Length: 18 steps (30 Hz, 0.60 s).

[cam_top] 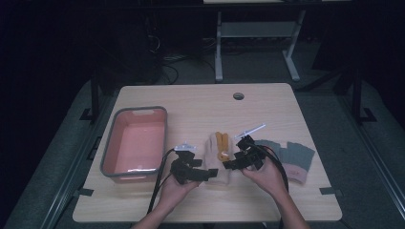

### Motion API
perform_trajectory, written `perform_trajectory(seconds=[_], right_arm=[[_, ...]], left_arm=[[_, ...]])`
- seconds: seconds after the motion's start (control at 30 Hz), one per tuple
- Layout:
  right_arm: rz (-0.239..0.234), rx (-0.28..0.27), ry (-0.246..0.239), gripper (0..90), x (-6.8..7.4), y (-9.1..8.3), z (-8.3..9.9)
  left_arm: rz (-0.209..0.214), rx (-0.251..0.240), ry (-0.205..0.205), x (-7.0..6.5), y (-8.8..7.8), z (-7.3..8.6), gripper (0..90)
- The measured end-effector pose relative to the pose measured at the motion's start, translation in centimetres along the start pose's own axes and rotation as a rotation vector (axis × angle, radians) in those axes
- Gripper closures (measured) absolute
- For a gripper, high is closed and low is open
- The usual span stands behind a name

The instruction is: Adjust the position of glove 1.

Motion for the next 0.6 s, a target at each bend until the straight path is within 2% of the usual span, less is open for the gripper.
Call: perform_trajectory(seconds=[0.07,0.23,0.27,0.3,0.47,0.5,0.6], right_arm=[[0.000,-0.010,0.013,36.1,0.0,0.1,0.2],[-0.017,-0.031,0.080,38.4,-0.6,0.6,0.8],[-0.019,-0.033,0.092,38.7,-0.7,0.8,0.9],[-0.032,-0.039,0.116,39.5,-0.8,0.9,1.0],[-0.054,-0.071,0.175,43.0,-1.1,1.2,1.1],[-0.047,-0.077,0.186,43.7,-1.3,1.4,1.1],[-0.068,-0.077,0.235,44.2,-1.4,1.8,1.2]], left_arm=[[-0.006,0.007,-0.015,0.2,0.2,0.0,19.8],[-0.021,0.033,-0.052,0.9,0.7,0.1,27.4],[-0.025,0.036,-0.072,1.0,0.8,0.1,28.9],[-0.030,0.037,-0.075,1.2,0.9,0.0,29.8],[-0.050,0.047,-0.109,1.7,1.5,-0.2,37.2],[-0.052,0.051,-0.117,1.8,1.6,-0.2,38.2],[-0.045,0.057,-0.139,2.1,2.0,-0.2,42.4]])
Point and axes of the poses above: each handheld gripper's, and its own axes: y roughly forward along the jaws, z roughly out of its underside, x roughly to its left, the point moved 8 cm from there along y, roughly forward along the jaws, and after that the axes turned 3 degrees about y, right-handed, at the moved point
